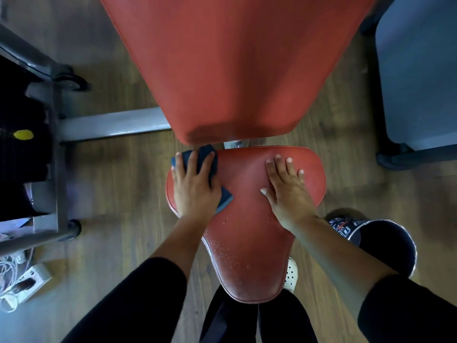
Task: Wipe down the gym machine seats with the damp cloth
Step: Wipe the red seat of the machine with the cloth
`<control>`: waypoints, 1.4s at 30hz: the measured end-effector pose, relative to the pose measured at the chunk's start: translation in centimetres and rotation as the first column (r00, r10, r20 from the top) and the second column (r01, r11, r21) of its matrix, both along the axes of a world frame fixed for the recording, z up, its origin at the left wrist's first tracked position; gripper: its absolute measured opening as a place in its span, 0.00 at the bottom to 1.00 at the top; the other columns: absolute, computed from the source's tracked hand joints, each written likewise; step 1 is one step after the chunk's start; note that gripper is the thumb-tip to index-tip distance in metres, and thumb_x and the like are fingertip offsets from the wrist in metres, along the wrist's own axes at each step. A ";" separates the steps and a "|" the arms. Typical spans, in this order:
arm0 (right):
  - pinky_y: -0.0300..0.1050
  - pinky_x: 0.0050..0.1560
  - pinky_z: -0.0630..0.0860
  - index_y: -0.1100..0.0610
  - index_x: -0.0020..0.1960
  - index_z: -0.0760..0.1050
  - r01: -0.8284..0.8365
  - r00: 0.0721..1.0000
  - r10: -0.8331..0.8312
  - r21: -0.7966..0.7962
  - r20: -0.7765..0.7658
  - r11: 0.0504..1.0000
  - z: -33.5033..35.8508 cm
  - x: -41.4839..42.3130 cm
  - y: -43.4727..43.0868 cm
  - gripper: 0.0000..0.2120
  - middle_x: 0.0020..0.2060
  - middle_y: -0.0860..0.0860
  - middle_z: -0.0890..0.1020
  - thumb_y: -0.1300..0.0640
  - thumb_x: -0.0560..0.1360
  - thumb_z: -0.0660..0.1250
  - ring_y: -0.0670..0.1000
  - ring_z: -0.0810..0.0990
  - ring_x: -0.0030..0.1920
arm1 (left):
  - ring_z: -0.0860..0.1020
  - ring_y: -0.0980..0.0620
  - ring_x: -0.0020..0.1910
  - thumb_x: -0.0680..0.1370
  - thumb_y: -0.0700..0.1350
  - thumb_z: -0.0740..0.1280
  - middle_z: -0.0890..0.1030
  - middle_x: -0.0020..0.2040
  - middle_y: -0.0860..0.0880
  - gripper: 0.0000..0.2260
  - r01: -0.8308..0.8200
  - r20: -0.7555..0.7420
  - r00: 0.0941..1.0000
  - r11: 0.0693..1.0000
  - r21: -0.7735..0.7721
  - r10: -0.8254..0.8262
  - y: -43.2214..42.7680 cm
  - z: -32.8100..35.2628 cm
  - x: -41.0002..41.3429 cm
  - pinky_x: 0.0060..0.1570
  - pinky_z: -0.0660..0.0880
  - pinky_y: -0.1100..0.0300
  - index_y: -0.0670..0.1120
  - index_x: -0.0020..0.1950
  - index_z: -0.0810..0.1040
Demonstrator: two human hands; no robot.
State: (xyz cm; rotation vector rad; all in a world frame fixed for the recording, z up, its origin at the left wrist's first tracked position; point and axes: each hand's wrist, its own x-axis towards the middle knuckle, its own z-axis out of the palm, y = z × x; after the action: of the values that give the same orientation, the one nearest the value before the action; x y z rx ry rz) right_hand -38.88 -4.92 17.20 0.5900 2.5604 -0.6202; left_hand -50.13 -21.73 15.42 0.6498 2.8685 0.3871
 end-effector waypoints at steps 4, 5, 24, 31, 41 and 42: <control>0.52 0.74 0.38 0.54 0.78 0.42 0.012 1.000 -0.012 -0.015 0.016 1.000 -0.1 0.1 0.2 0.31 0.77 0.52 0.43 0.49 0.81 0.54 0.55 0.39 0.76 | 0.62 0.35 0.71 0.74 0.49 0.58 0.71 0.69 0.43 0.23 0.274 0.014 0.962 0.962 0.017 -0.274 1.4 0.2 2.5 0.68 0.63 0.38 0.49 0.68 0.73; 0.52 0.74 0.38 0.53 0.78 0.42 0.010 1.000 -0.010 -0.030 0.017 1.000 0.0 0.1 0.3 0.31 0.77 0.51 0.42 0.49 0.81 0.54 0.54 0.38 0.76 | 0.62 0.35 0.71 0.74 0.49 0.58 0.71 0.69 0.43 0.23 0.356 0.007 0.935 0.935 0.008 -0.356 0.4 0.2 3.0 0.68 0.63 0.38 0.49 0.69 0.73; 0.52 0.74 0.42 0.53 0.78 0.42 0.205 0.978 -0.202 -0.067 0.050 0.976 1.3 3.3 3.2 0.31 0.77 0.49 0.41 0.50 0.81 0.55 0.57 0.36 0.76 | 0.66 0.34 0.68 0.73 0.47 0.58 0.74 0.66 0.42 0.22 0.378 -0.001 0.926 0.925 0.045 -0.378 2.2 -0.1 1.7 0.63 0.69 0.38 0.47 0.66 0.76; 0.50 0.74 0.42 0.53 0.78 0.45 0.264 0.964 -0.264 -0.151 0.021 0.953 1.4 3.4 3.8 0.32 0.77 0.48 0.44 0.59 0.79 0.58 0.57 0.38 0.76 | 0.59 0.36 0.73 0.73 0.51 0.52 0.69 0.71 0.45 0.26 0.511 0.118 0.852 0.859 0.028 -0.511 8.5 1.0 4.6 0.70 0.59 0.40 0.49 0.70 0.71; 0.45 0.74 0.41 0.53 0.78 0.42 0.235 0.971 -0.237 -0.210 0.015 0.949 1.2 3.9 4.5 0.36 0.77 0.45 0.41 0.58 0.79 0.61 0.50 0.35 0.75 | 0.59 0.37 0.72 0.73 0.48 0.54 0.68 0.72 0.45 0.25 0.268 0.163 0.950 0.963 0.014 -0.267 8.6 0.9 2.5 0.69 0.61 0.40 0.50 0.70 0.70; 0.46 0.74 0.41 0.53 0.78 0.42 0.240 0.970 -0.242 -0.208 0.016 0.948 1.2 3.9 4.5 0.36 0.77 0.45 0.41 0.59 0.79 0.61 0.50 0.35 0.75 | 0.58 0.37 0.73 0.73 0.49 0.53 0.67 0.72 0.45 0.25 0.289 0.172 0.942 0.957 0.010 -0.287 9.5 1.0 3.0 0.70 0.59 0.41 0.50 0.71 0.70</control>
State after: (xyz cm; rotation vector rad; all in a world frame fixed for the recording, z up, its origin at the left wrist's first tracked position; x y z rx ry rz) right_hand -34.95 -0.40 18.35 0.8335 2.4091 -0.9635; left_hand -47.12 -12.20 16.37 0.9665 2.5599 0.3565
